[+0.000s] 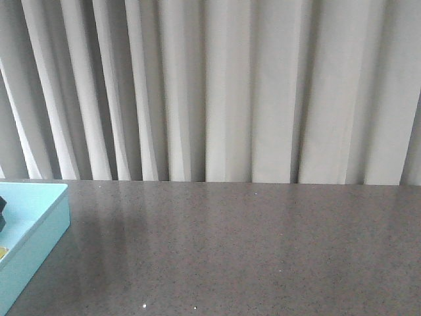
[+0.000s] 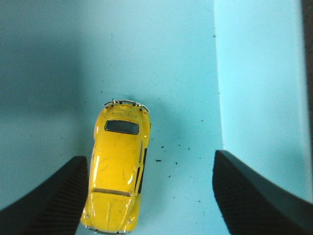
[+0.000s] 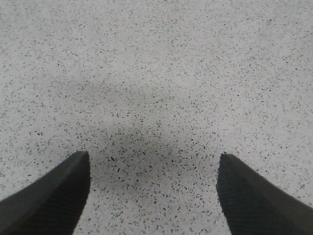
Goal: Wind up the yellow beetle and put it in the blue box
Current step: 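Lower the car into the blue box and open the left gripper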
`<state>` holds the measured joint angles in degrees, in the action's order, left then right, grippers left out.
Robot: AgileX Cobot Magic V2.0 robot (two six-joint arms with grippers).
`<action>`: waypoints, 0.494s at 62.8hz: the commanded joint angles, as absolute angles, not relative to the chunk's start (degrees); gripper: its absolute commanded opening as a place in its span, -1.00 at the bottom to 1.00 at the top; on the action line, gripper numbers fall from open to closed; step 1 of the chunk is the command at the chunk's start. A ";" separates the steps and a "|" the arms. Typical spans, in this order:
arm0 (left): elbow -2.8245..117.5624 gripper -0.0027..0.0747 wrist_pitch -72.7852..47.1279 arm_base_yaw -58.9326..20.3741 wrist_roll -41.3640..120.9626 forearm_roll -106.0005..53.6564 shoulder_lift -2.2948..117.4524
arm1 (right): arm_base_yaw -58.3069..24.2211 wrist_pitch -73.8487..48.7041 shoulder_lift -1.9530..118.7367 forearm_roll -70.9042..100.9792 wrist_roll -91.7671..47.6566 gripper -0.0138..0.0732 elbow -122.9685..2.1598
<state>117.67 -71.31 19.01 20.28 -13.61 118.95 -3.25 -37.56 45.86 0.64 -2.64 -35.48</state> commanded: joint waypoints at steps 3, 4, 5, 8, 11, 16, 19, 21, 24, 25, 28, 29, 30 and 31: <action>119.56 0.42 -71.64 18.57 18.65 -15.36 111.18 | -3.11 -34.45 45.49 0.64 -2.93 0.53 -36.98; 119.56 0.42 -71.64 18.57 18.53 -15.36 110.72 | -3.11 -34.45 45.49 0.64 -2.93 0.53 -36.98; 119.45 0.42 -71.64 18.45 18.41 -15.36 110.24 | -3.11 -34.45 45.49 0.64 -2.93 0.53 -36.98; 119.26 0.42 -71.64 17.95 18.20 -15.29 108.49 | -3.11 -34.45 45.49 0.64 -2.93 0.53 -36.98; 119.28 0.42 -71.64 17.21 18.05 -15.29 107.07 | -3.11 -34.45 45.49 0.64 -2.93 0.53 -36.98; 119.28 0.42 -71.64 15.49 18.05 -15.29 104.81 | -3.11 -34.45 45.49 0.64 -2.93 0.53 -36.98; 119.28 0.42 -71.64 13.92 18.05 -15.14 103.34 | -3.11 -34.45 45.49 0.64 -2.93 0.53 -36.98; 119.28 0.42 -71.64 12.95 18.05 -14.86 102.32 | -3.11 -34.45 45.49 0.64 -2.93 0.53 -36.98; 119.28 0.42 -71.64 11.29 18.05 -14.37 101.19 | -3.11 -34.45 45.49 0.64 -2.93 0.53 -36.98; 119.28 0.42 -71.64 10.41 18.05 -14.19 100.84 | -3.11 -34.45 45.49 0.64 -2.93 0.53 -36.98; 119.28 0.42 -71.64 8.29 17.57 -13.02 99.69 | -3.11 -34.45 45.49 0.64 -2.93 0.53 -36.98; 119.28 0.42 -71.64 7.66 17.42 -12.59 99.23 | -3.11 -34.45 45.49 0.64 -2.93 0.53 -36.98; 119.14 0.42 -71.64 7.00 17.26 -12.07 98.88 | -3.11 -34.45 45.49 0.64 -2.93 0.53 -36.98; 118.94 0.42 -71.64 6.35 17.20 -11.26 98.57 | -3.11 -34.45 45.49 0.64 -2.93 0.53 -36.98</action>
<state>117.67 -71.87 9.80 18.47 -12.71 103.50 -3.25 -37.56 45.86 0.64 -2.64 -35.48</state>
